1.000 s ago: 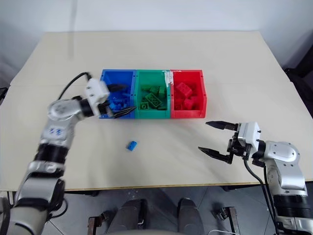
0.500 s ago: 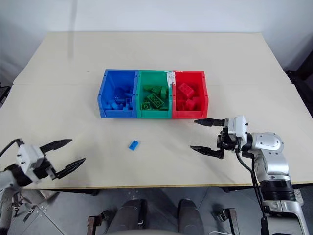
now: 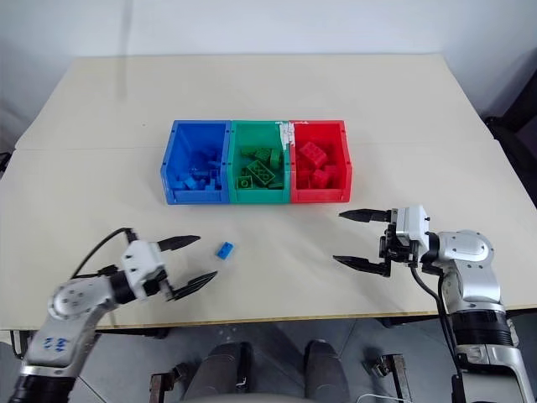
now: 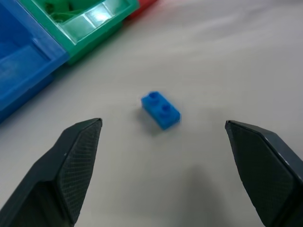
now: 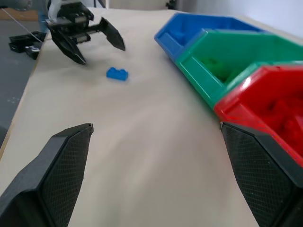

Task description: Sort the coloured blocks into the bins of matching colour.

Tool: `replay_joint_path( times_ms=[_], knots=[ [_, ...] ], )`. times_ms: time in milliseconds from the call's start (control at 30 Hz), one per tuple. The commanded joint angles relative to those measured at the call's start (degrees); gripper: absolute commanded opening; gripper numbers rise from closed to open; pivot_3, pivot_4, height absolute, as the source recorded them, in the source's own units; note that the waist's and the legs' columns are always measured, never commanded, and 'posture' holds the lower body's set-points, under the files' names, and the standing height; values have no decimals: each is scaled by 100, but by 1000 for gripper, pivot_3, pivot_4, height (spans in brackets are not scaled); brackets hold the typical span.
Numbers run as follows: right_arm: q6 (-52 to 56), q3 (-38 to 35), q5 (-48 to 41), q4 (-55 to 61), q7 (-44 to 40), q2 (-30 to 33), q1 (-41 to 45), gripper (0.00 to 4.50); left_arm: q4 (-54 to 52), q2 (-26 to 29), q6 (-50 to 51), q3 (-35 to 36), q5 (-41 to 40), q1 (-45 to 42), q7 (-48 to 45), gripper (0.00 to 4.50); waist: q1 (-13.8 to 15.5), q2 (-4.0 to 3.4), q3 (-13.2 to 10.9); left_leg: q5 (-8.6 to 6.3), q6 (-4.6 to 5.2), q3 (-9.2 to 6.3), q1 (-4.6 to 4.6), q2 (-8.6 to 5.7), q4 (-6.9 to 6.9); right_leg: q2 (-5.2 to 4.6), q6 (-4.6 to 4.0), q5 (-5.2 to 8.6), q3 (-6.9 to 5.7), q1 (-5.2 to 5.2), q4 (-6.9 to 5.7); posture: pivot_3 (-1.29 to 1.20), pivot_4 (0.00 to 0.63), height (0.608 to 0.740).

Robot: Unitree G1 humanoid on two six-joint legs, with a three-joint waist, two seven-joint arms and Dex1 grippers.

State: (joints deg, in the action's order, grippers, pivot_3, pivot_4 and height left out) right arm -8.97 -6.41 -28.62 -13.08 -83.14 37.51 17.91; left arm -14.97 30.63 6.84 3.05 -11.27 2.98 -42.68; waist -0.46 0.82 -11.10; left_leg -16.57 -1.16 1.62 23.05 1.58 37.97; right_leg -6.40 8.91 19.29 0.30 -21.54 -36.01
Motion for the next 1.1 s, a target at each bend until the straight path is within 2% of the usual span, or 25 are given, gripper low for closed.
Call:
replay_joint_path(
  times_ms=[33,200,300,567,667,867,1100],
  knots=[
    [-18,-238,-127,338,91,100,-135,4500,-452,-220,717,-244,271,59,645,4390,4,0,0,0,0,0,0,1,0,0,0,0,1,0,-1,0,150,740],
    [65,-289,-152,602,248,62,-348,4500,-533,-517,1199,-530,483,-88,1118,4390,48,-1,1,-1,4,1,-8,2,4,-5,0,0,4,5,3,0,150,740],
    [87,-267,-156,657,293,55,-369,4500,-642,-596,1403,-670,477,-146,1194,3851,48,-3,2,0,8,0,-13,1,5,-12,3,-2,4,9,1,0,150,740],
    [111,-214,-146,613,314,23,-250,4500,-706,-597,1672,-761,491,-184,1333,1372,36,-7,4,2,4,1,-18,0,5,-10,3,-3,3,11,1,0,150,740],
    [91,-194,-125,557,309,-6,-195,4500,-638,-546,1441,-622,429,-138,1271,501,33,-7,4,2,3,1,-19,1,4,-9,2,-3,4,11,1,0,150,740],
    [73,-174,-117,518,327,-71,-170,4500,-288,-660,301,66,-245,-698,901,475,45,-7,4,1,1,3,-17,6,3,-11,0,-2,3,7,2,0,150,740],
    [96,-254,-149,612,377,-31,-282,4500,945,-429,646,390,-65,-2536,1333,475,56,-7,4,6,-3,3,-12,-15,10,-11,5,-7,-3,8,2,0,150,740]
  ],
)
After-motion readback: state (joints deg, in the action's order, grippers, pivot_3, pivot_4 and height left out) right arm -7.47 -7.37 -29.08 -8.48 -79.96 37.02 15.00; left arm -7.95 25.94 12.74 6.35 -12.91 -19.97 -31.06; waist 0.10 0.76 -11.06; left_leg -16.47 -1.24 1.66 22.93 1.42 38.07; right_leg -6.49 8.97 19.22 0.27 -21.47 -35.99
